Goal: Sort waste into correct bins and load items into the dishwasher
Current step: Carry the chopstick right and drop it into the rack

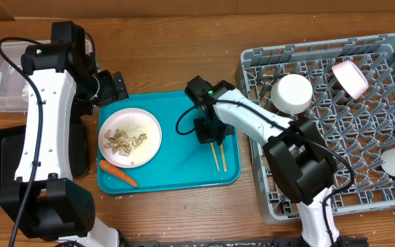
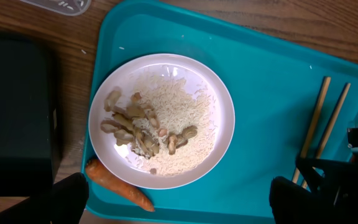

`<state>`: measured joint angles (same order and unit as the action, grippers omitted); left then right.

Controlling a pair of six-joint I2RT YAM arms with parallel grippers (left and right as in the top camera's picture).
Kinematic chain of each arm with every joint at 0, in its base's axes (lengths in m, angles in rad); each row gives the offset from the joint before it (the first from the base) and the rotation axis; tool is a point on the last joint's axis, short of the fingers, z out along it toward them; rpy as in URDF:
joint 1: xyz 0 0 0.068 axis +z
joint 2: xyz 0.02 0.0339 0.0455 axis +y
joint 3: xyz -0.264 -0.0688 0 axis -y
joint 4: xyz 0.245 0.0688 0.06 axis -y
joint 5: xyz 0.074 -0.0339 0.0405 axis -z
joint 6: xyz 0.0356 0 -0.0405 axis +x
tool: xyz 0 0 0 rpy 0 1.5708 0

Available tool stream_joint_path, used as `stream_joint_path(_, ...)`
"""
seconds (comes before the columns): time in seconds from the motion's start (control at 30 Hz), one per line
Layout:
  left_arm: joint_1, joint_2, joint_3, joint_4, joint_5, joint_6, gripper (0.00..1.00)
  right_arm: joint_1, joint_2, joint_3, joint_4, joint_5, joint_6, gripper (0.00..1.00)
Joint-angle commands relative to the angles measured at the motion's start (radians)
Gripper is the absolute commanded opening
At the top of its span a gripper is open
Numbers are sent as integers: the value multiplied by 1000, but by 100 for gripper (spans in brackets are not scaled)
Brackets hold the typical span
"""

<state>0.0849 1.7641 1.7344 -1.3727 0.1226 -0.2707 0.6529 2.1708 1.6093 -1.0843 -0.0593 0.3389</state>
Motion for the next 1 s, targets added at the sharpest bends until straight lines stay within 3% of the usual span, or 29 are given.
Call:
stream_joint_path(0.0,-6,-19,-6,-3,1,-14,95,-32,8,113,-74,65,-34,4)
stream_joint_path(0.2,-6,-19,-6,-2,1,-14,95,-119,-95,351,-207,145,-78,4)
stream_joint_path(0.37,-6,-19,-6,-2,0,-14,95,-245,-154,391,-284,171,-78,4)
stream_joint_path(0.43,-6,-19,-6,-1,0,-14,96,-330,-154,365,-406,171,-78,4)
stream_joint_path(0.57,-6,-19,-6,9,1,-14,96,-373,-155,291,-474,132,-79,4)
stream_joint_path(0.97,-6,-19,-6,20,1,-14,97,-323,-163,103,-456,92,-81,4)
